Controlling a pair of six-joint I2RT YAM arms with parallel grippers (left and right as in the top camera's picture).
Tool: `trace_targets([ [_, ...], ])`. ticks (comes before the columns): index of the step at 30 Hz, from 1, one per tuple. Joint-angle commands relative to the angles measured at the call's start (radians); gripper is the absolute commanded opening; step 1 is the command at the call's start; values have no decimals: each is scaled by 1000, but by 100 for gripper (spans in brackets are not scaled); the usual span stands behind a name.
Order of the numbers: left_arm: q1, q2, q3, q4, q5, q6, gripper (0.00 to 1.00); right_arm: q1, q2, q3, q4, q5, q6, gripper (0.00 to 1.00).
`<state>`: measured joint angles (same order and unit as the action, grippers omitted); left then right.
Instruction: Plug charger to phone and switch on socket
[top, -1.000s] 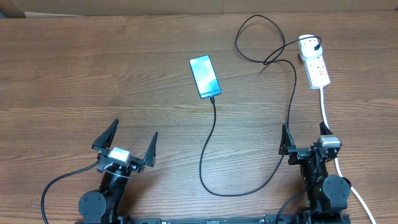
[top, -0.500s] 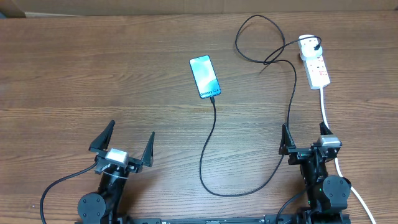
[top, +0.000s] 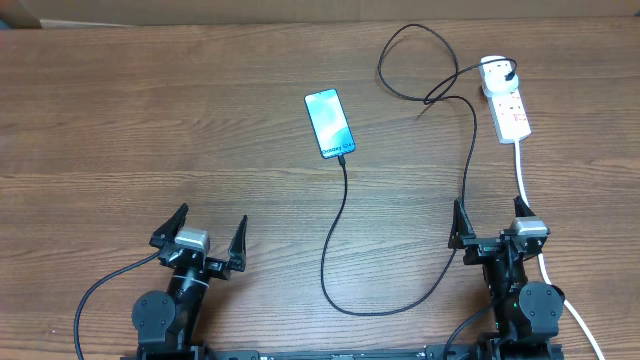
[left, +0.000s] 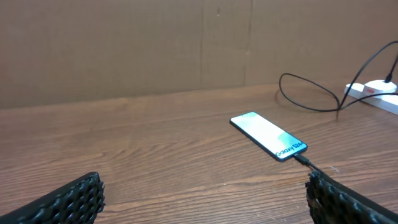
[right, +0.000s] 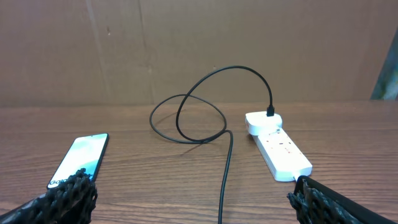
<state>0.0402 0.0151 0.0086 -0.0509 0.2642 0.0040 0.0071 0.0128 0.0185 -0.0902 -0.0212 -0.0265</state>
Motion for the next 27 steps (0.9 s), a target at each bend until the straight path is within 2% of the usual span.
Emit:
trace_targets([
  [1, 5, -12, -5, -2, -33, -23, 100, -1, -10, -11, 5, 8, -1, 100],
  [4, 5, -12, -5, -7, -72, -98, 99, -1, -10, -11, 6, 8, -1, 100],
  [12, 5, -12, -5, -27, -269, -67, 100, -1, -10, -11, 6, 8, -1, 100],
  [22, 5, -12, -5, -27, -270, 66, 100, -1, -10, -11, 6, 8, -1, 100],
  [27, 5, -12, -5, -27, -270, 57, 100, -1, -10, -11, 6, 8, -1, 100],
])
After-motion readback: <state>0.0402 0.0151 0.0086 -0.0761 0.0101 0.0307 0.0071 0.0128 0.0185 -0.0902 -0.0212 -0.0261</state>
